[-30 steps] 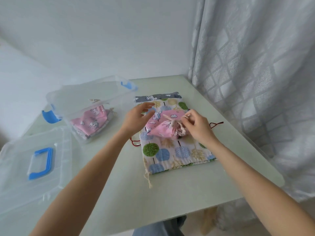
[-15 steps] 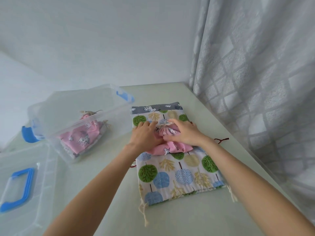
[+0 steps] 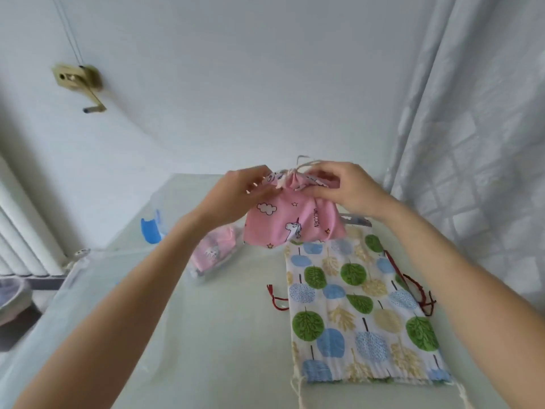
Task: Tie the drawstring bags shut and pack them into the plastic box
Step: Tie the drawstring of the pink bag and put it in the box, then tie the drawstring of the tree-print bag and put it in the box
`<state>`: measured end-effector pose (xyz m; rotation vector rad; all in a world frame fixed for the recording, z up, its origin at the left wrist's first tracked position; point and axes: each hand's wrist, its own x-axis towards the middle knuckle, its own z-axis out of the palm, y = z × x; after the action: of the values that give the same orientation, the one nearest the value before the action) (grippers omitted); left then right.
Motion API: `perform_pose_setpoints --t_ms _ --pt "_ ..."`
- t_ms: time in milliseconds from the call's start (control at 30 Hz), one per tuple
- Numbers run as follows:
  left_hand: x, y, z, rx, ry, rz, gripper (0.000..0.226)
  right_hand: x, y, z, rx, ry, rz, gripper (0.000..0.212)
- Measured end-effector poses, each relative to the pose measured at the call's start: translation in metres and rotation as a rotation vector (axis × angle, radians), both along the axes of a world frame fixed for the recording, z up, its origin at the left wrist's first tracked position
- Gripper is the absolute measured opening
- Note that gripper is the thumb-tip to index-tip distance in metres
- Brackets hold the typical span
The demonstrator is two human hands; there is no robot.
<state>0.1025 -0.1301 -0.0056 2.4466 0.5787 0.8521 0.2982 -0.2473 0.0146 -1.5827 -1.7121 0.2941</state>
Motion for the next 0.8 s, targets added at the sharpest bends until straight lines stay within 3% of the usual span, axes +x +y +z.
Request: perform_pose_setpoints --t_ms 133,267,433,533,567,667,800 --pt "-0.030 0.035 0.030 0.132 -0.107 0.266 0.014 -0.027 0.073 0.024 0.096 -0.053 0.011 0.028" --pt "-0.050 0.069 0.022 0.168 -0.026 0.434 0.015 -0.055 0.134 0.013 0.103 -0.006 0.000 0.024" --pt "-0.074 0.096 -0.005 0.059 0.290 0.510 0.029 -0.067 0.173 -0.028 -0.100 -0.042 0.018 0.028" --pt "-0.082 0.101 -0.014 0.221 0.625 0.525 0.037 -0.076 0.183 -0.047 -0.337 -0.026 0.084 0.048" --pt "-0.083 0.101 -0.014 0.283 0.660 0.525 0.038 -0.079 0.185 -0.051 -0.404 -0.062 0.095 0.053" --pt "-0.083 0.098 -0.017 0.390 0.553 0.518 0.033 -0.082 0.191 -0.061 -0.396 -0.189 0.063 0.048" --pt "-0.081 0.075 -0.025 0.509 0.133 0.465 0.020 -0.082 0.165 -0.058 -0.063 -0.144 -0.005 0.020"
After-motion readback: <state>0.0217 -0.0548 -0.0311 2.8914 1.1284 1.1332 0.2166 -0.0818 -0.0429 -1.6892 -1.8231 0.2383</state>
